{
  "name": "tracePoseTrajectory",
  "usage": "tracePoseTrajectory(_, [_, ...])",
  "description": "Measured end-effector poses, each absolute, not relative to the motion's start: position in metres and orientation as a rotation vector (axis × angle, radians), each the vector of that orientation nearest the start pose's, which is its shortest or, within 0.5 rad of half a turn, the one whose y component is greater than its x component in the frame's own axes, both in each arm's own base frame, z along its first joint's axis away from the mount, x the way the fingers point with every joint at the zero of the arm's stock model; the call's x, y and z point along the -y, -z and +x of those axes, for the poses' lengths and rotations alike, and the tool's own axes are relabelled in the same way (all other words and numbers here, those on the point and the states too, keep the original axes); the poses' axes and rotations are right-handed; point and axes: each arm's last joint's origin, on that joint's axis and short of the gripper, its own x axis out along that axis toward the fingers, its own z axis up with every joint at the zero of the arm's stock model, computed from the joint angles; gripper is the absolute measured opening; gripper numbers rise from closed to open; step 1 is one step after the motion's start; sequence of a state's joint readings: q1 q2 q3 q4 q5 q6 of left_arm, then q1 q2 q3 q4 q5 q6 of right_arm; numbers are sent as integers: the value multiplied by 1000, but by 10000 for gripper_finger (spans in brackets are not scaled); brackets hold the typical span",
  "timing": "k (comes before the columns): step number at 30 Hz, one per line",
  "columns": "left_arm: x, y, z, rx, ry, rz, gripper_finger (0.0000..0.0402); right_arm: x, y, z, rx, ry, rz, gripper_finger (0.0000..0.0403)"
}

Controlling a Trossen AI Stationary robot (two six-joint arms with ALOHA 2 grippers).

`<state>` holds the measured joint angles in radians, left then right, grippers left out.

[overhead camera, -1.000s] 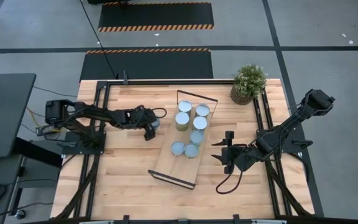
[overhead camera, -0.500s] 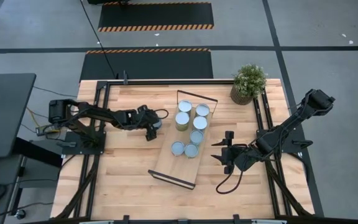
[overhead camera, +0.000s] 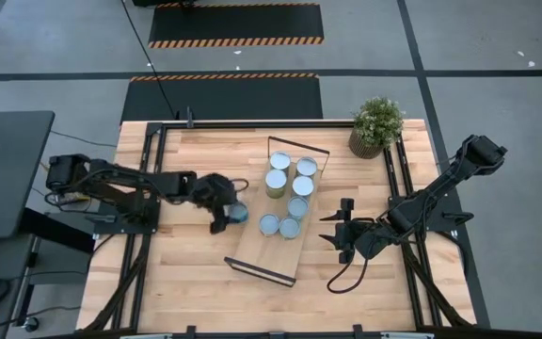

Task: Pick and place cans onto a shelf
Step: Put the canned tuna on the shelf

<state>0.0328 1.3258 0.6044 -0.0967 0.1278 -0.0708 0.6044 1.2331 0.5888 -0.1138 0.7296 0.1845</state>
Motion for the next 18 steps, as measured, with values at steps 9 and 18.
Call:
tracePoseTrajectory(9, [40, -175, 251, -741, 160, -89, 311, -115, -193, 200, -572, 173, -288, 220])
tracePoseTrajectory(18, [63, -173, 254, -690, 180, -31, 311, -115, -193, 200, -572, 173, -289, 220])
